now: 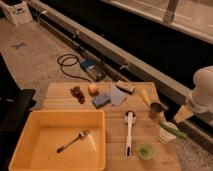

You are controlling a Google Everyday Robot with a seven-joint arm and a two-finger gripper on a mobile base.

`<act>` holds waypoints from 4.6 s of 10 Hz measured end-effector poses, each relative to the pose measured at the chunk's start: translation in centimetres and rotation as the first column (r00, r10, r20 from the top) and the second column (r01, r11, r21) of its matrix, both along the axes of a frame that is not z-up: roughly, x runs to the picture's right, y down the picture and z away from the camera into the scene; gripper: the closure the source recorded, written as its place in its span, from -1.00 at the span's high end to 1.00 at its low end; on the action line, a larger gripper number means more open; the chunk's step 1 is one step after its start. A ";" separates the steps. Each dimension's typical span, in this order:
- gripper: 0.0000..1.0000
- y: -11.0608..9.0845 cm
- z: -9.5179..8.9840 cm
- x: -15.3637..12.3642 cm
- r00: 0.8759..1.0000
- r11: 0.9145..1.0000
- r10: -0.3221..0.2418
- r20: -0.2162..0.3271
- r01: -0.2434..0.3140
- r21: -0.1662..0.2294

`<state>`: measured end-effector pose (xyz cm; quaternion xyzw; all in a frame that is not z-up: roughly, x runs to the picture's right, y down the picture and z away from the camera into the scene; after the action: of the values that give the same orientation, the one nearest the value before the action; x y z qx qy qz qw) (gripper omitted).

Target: Wipe tray with brush

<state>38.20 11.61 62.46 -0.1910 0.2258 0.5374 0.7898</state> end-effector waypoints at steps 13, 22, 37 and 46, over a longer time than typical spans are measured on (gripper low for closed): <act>0.55 0.0 0.0 0.0 1.000 1.000 0.000 0.000 0.000 0.000; 0.55 0.0 0.0 0.0 1.000 1.000 -0.001 -0.001 0.001 0.000; 0.55 1.1 -2.3 -20.5 0.906 0.980 -0.199 0.374 0.190 0.060; 0.55 6.1 4.2 -24.1 0.929 0.978 -0.201 0.311 0.211 0.004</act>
<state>14.09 17.71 66.63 -0.2596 0.1258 0.4116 0.8645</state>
